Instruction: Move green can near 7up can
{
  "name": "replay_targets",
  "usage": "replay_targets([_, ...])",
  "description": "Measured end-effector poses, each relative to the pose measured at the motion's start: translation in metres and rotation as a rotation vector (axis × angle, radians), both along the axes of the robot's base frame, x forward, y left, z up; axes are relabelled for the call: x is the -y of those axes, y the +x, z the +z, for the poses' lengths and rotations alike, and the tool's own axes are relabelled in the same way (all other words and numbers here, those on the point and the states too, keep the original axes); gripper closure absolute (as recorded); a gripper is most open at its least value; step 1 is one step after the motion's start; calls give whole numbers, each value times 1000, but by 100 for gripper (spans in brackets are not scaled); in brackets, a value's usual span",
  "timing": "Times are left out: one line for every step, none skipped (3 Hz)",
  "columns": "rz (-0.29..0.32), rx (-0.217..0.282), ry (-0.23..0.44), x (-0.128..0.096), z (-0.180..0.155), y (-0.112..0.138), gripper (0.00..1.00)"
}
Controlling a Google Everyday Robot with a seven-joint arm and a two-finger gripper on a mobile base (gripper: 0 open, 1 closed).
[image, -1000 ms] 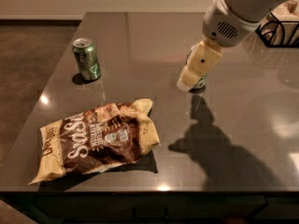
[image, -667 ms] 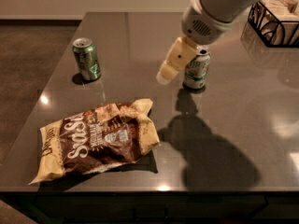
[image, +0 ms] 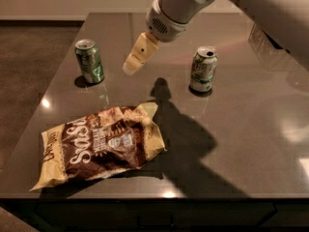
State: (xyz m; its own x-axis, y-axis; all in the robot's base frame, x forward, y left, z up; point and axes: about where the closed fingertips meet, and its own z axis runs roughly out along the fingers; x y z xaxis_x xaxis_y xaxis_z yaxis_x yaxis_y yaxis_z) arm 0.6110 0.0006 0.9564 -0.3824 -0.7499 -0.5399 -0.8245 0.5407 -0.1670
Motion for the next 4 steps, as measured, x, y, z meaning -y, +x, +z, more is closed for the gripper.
replay_targets([-2,-18,42,-43,-11,20,0])
replay_targets([9,-36,78,-82,-21,32,0])
replay_targets([32,-46,100,-121,-27,40,0])
replay_targets([55,-54,114,-153,-35,47,0])
